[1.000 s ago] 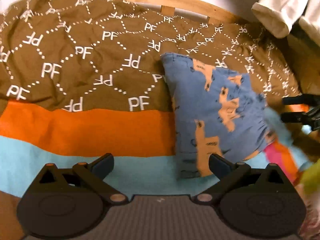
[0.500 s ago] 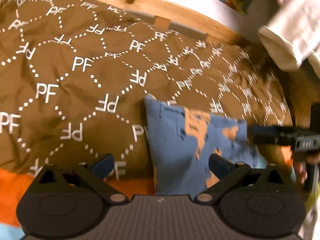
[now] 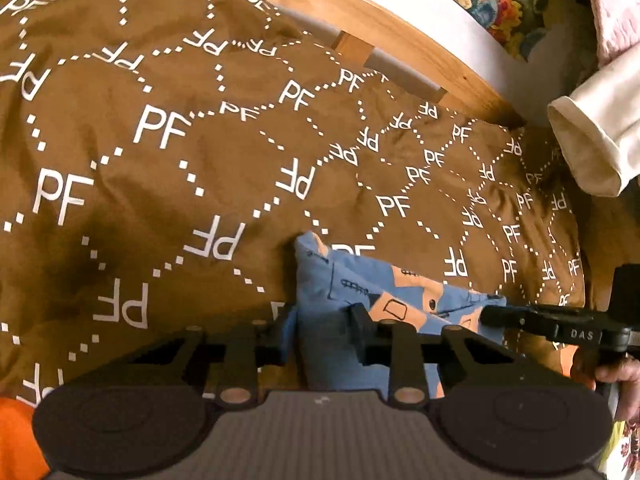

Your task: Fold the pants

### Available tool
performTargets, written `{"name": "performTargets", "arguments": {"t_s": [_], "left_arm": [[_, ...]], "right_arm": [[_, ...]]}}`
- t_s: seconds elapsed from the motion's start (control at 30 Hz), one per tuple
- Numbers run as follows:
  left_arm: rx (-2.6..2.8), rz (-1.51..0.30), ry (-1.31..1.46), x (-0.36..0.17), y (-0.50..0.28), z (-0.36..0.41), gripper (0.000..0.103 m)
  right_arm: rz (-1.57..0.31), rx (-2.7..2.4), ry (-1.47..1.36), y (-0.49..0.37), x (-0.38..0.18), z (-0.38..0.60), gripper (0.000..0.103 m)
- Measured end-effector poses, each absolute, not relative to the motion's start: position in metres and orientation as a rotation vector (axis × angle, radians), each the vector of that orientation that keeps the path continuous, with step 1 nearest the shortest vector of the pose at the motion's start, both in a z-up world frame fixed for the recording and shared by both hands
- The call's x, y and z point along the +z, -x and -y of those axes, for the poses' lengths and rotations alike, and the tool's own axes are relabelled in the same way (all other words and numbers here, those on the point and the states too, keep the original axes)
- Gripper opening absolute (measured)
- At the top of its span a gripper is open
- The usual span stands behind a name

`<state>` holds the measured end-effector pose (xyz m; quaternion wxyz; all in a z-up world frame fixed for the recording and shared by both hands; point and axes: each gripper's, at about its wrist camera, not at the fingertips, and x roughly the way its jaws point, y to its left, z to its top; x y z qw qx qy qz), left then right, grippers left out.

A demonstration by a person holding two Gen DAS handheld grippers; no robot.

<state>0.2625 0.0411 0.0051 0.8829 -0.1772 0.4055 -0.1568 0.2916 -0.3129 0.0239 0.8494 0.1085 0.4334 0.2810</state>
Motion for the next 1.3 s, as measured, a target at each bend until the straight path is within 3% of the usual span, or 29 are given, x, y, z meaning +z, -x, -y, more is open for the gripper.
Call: {"name": "performTargets", "arguments": {"t_s": [0.03, 0.07, 0.1, 0.17, 0.33, 0.57, 0.67, 0.8, 0.93, 1.0, 1.07, 1.1, 1.23, 1.3], "left_arm": [[-0.331, -0.847, 0.389, 0.005, -0.261, -0.043, 0.038], [-0.326, -0.846, 0.407, 0.005, -0.259, -0.045, 0.05], [-0.325, -0.841, 0.422, 0.005, -0.254, -0.048, 0.058], [-0.34, -0.82, 0.432, 0.006, -0.241, -0.053, 0.082], [-0.377, -0.798, 0.445, -0.001, -0.206, -0.065, 0.095], [-0.429, -0.856, 0.374, -0.027, -0.16, -0.063, 0.095], [-0.438, -0.856, 0.337, -0.027, -0.153, -0.054, 0.089], [-0.428, -0.869, 0.319, -0.027, -0.146, -0.041, 0.084], [-0.399, -0.904, 0.267, -0.029, -0.144, -0.032, 0.063], [-0.393, -0.913, 0.257, -0.028, -0.143, -0.029, 0.058], [-0.401, -0.949, 0.283, -0.027, -0.145, -0.028, 0.04], [-0.392, -0.961, 0.287, -0.027, -0.146, -0.027, 0.04], [-0.339, -0.993, 0.217, -0.016, -0.147, -0.013, 0.022], [-0.31, -1.006, 0.197, -0.01, -0.148, -0.006, 0.02]], "right_arm": [[-0.912, 0.596, -0.229, -0.291, 0.024, 0.313, 0.02], [-0.909, 0.604, -0.233, -0.29, 0.025, 0.314, 0.029], [-0.907, 0.614, -0.247, -0.289, 0.026, 0.316, 0.05], [-0.936, 0.681, -0.326, -0.289, 0.023, 0.325, 0.082], [-0.944, 0.776, -0.257, -0.282, 0.022, 0.324, 0.085], [-0.972, 0.812, -0.191, -0.287, 0.015, 0.318, 0.086], [-0.977, 0.816, -0.17, -0.288, 0.014, 0.315, 0.081], [-0.989, 0.836, -0.103, -0.281, 0.014, 0.303, 0.064], [-0.989, 0.832, -0.069, -0.278, 0.013, 0.301, 0.048], [-0.988, 0.821, -0.067, -0.279, 0.014, 0.303, 0.039], [-0.981, 0.823, -0.069, -0.277, 0.015, 0.304, 0.036], [-0.973, 0.821, -0.056, -0.275, 0.017, 0.302, 0.034], [-0.953, 0.776, 0.003, -0.266, 0.021, 0.294, 0.033], [-0.947, 0.718, 0.038, -0.26, 0.023, 0.286, 0.033]]}}
